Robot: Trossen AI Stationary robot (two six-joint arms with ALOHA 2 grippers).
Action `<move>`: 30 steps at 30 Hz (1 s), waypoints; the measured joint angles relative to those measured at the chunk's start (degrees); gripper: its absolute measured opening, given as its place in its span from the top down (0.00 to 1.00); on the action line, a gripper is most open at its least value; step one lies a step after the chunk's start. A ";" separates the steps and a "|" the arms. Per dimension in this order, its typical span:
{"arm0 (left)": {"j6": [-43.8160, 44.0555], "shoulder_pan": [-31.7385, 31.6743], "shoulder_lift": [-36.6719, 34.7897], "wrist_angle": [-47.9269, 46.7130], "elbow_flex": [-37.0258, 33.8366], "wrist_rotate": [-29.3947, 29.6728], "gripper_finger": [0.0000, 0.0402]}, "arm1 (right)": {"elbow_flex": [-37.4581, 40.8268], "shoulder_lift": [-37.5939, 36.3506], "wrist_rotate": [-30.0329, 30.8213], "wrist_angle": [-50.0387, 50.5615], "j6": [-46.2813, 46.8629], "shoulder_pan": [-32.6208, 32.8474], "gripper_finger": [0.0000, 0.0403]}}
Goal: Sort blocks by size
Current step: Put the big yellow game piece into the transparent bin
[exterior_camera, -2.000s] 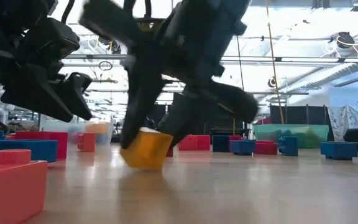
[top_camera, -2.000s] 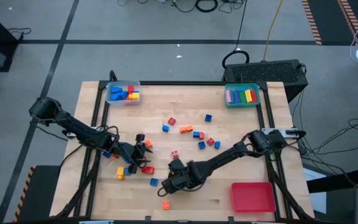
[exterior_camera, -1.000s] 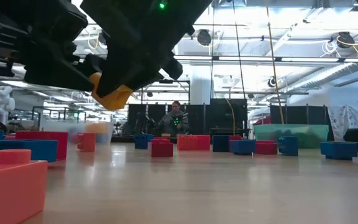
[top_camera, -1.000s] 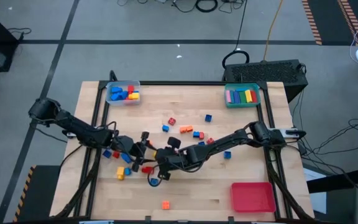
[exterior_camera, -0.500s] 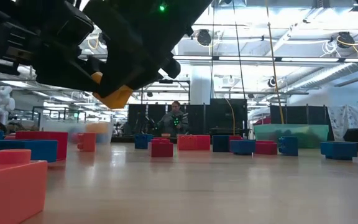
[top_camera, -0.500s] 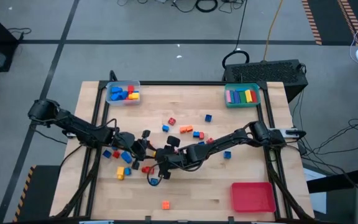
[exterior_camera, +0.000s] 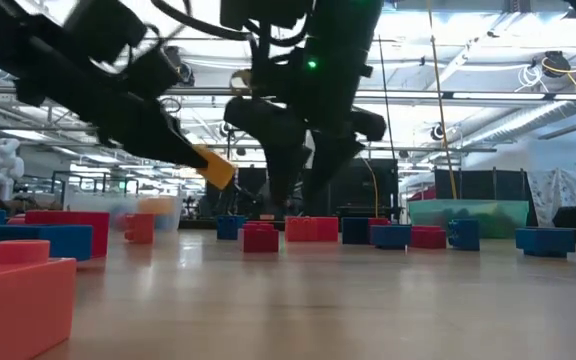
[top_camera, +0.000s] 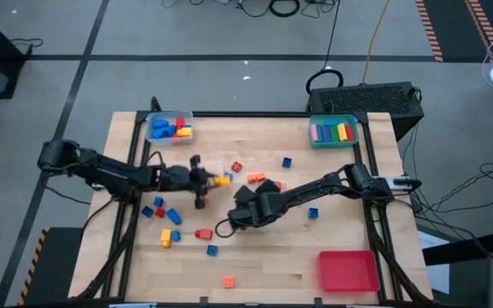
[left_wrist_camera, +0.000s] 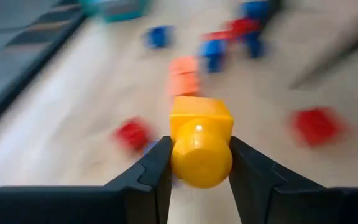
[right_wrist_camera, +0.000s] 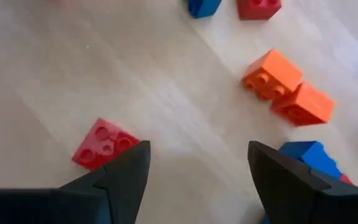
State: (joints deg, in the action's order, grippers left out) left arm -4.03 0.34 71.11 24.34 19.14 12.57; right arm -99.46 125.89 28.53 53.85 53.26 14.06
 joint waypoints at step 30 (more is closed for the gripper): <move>18.78 -40.37 -12.74 -20.84 -0.02 19.99 0.68 | 2.23 0.10 -22.97 -32.83 -42.40 -17.81 0.41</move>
State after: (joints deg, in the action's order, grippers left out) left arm 14.74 -40.03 58.37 3.50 19.11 32.56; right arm -97.23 125.99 5.55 21.02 10.86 -3.75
